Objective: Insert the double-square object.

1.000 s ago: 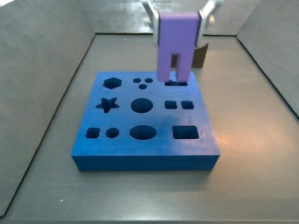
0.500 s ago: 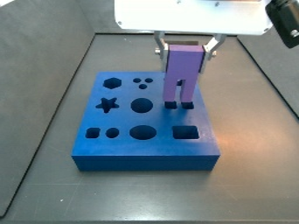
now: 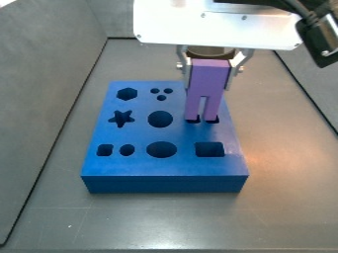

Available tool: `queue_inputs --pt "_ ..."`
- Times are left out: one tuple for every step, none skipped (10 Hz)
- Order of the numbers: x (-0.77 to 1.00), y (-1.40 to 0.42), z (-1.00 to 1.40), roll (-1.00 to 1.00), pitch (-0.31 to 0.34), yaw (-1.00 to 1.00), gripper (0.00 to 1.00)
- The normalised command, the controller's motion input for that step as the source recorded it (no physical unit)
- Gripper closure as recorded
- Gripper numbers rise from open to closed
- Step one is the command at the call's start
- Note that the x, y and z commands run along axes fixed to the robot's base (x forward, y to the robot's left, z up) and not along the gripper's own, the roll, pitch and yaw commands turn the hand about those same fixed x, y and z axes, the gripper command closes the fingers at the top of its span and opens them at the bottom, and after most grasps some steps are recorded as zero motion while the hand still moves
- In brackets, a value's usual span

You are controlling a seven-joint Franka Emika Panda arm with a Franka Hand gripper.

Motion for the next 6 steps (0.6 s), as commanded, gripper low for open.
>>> queue_inputs --pt "0.17 -0.09 -0.29 0.0 0.019 0.0 1.0" --pt "0.03 -0.18 -0.24 0.01 0.0 0.12 1.0" --pt "-0.02 -0.16 -0.19 0.04 0.0 0.23 1.0" --pt "-0.24 -0.07 -0.15 0.08 0.0 0.25 1.0" --pt "-0.26 -0.02 -0.15 0.06 -0.004 0.27 1.0" --pt "0.0 0.0 -0.27 0.02 0.0 0.08 1.0"
